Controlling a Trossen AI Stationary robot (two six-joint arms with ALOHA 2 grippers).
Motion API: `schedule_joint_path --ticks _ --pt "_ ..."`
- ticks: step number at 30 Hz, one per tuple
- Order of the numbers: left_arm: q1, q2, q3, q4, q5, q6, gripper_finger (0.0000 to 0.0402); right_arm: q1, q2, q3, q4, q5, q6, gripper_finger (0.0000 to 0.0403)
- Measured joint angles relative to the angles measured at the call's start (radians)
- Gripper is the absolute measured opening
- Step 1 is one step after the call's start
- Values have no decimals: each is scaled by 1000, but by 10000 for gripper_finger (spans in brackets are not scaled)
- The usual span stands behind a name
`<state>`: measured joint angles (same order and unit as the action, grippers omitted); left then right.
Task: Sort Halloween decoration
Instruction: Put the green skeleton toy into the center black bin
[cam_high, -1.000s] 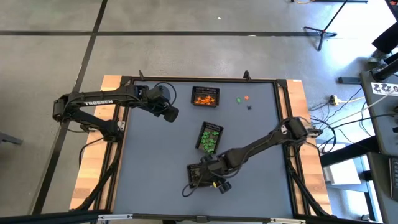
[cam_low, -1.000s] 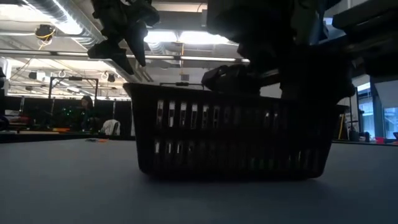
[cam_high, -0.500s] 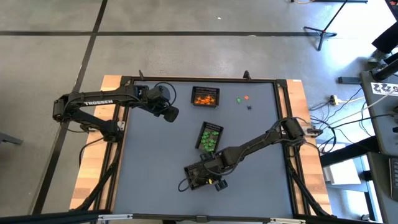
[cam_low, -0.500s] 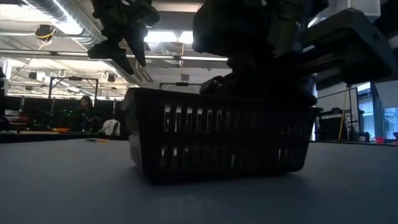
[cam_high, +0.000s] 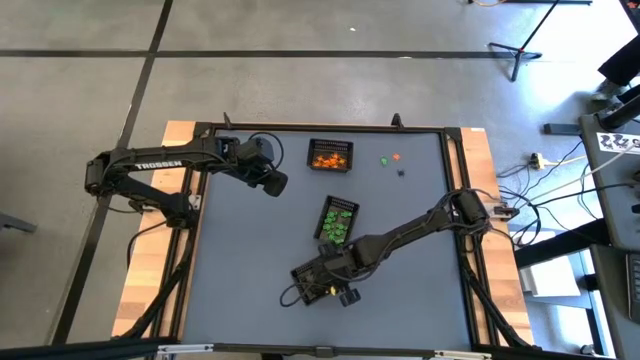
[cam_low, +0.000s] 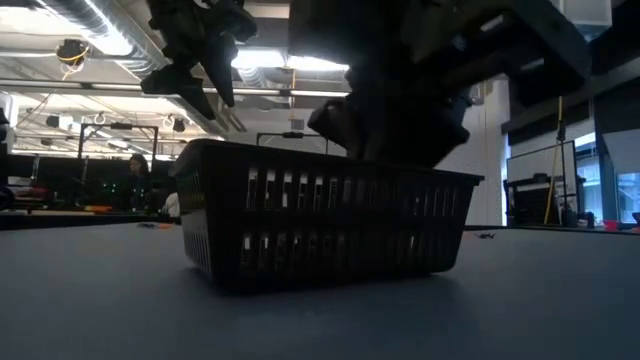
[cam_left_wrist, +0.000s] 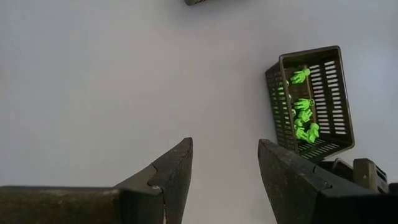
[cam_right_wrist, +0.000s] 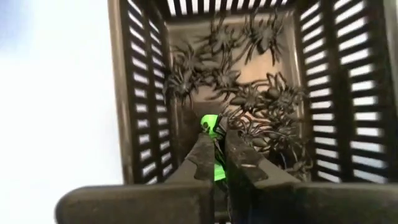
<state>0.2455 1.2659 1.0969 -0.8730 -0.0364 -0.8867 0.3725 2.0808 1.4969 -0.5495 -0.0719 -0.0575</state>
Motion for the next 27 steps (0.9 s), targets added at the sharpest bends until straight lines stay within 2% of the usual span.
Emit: schedule_joint_path --ticks 16,21,27 --pt "0 0 0 0 0 0 176 0 -41 51 -27 1 0 0" --pt "0 0 0 0 0 0 176 -4 -38 48 -24 102 -1 0" --pt "0 0 0 1 0 0 176 -22 -34 46 -16 117 2 5"
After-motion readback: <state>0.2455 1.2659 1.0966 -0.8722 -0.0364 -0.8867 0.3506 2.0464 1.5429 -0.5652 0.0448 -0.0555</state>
